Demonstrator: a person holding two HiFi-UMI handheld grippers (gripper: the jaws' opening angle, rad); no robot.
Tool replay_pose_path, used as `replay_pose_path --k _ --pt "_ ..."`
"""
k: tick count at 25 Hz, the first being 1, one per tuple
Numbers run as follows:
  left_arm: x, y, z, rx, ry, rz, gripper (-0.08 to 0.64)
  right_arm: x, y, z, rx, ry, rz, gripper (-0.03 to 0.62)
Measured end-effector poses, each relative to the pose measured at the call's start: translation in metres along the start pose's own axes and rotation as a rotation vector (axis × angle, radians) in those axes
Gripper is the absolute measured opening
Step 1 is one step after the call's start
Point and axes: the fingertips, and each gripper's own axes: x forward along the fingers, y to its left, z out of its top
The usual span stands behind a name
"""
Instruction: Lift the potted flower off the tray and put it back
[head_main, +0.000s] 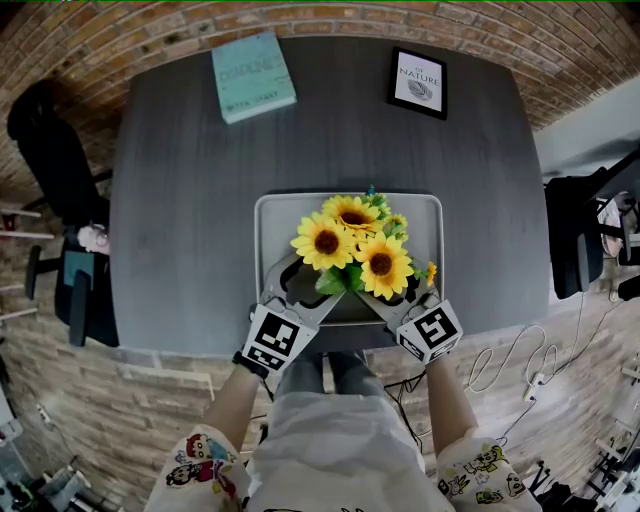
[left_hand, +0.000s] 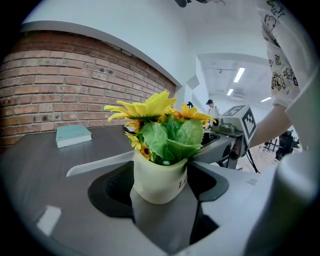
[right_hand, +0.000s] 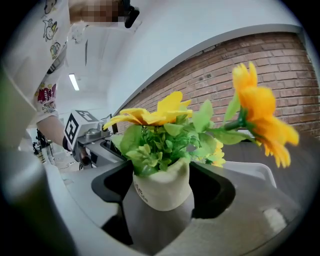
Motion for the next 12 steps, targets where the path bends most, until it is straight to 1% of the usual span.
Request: replay_pose_path --k 3,7,12 --pt "-0.002 0.001 0.001 -0.002 -0.01 0.008 0.336 -0.002 -0.001 0.0 0.013 -0.004 -0.005 0.358" --pt "-0.007 0.003 0.003 -0.006 -0.019 0.021 0.336 -0.005 -0.001 0.004 0.008 0.0 -0.011 0.36" --pt "-0.015 0.003 0.009 0.009 -0.025 0.03 0.336 -0.017 0.0 0.006 0.021 -0.009 -0.023 0.36"
